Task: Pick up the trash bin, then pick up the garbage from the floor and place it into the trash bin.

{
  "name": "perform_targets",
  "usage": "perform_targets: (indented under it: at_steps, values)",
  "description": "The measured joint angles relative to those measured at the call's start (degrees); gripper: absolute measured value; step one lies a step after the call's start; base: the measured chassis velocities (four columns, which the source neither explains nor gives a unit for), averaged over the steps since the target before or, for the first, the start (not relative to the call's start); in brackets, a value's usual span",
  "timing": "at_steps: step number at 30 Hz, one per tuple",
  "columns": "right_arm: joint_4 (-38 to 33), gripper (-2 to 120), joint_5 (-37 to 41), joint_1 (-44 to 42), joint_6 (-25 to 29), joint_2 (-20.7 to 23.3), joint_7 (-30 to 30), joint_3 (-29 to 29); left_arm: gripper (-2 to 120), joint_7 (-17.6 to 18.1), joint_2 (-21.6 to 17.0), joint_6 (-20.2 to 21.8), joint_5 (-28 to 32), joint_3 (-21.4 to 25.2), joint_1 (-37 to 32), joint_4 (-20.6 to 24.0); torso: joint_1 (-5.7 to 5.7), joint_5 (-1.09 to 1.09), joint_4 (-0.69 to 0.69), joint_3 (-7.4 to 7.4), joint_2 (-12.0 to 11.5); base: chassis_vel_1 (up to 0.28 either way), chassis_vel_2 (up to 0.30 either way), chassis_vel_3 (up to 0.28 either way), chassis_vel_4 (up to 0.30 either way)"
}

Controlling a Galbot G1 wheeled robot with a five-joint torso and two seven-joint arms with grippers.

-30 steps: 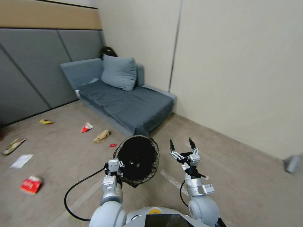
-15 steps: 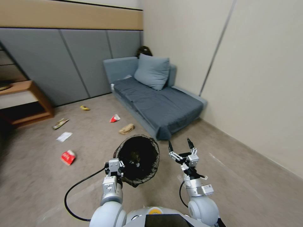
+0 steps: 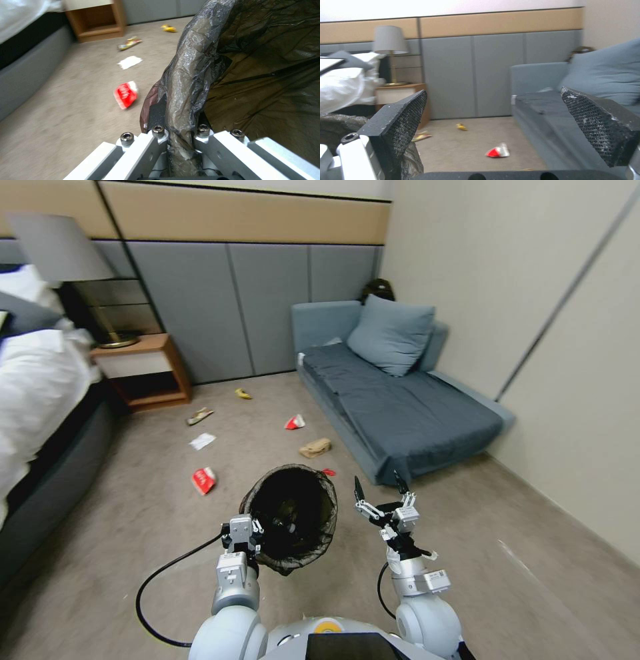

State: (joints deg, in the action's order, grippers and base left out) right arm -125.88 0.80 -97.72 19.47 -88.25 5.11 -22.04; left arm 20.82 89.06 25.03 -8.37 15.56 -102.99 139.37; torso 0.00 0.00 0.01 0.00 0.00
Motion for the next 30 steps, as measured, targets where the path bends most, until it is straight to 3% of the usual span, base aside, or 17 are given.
perform_targets:
  at_steps: [13, 30]
  values:
    - [0.37, 100, -0.05, 0.03, 0.66, -0.16, 0.24, 0.06, 0, -0.04, 0.08, -2.89, -0.47, 0.17, 0.04, -0.65, 0.0, 0.0, -0.02, 0.0, 0.0, 0.049, 0.038, 0.041, 0.03]
    - [-0.04, 100, 0.05, 0.26, 0.82, -0.56, 0.66, -0.87, 0, -0.25, 0.35, -3.05, -0.47, 0.28, 0.31, -0.32, 0.0, 0.0, -0.01, 0.0, 0.0, 0.0, 0.0, 0.0, 0.0]
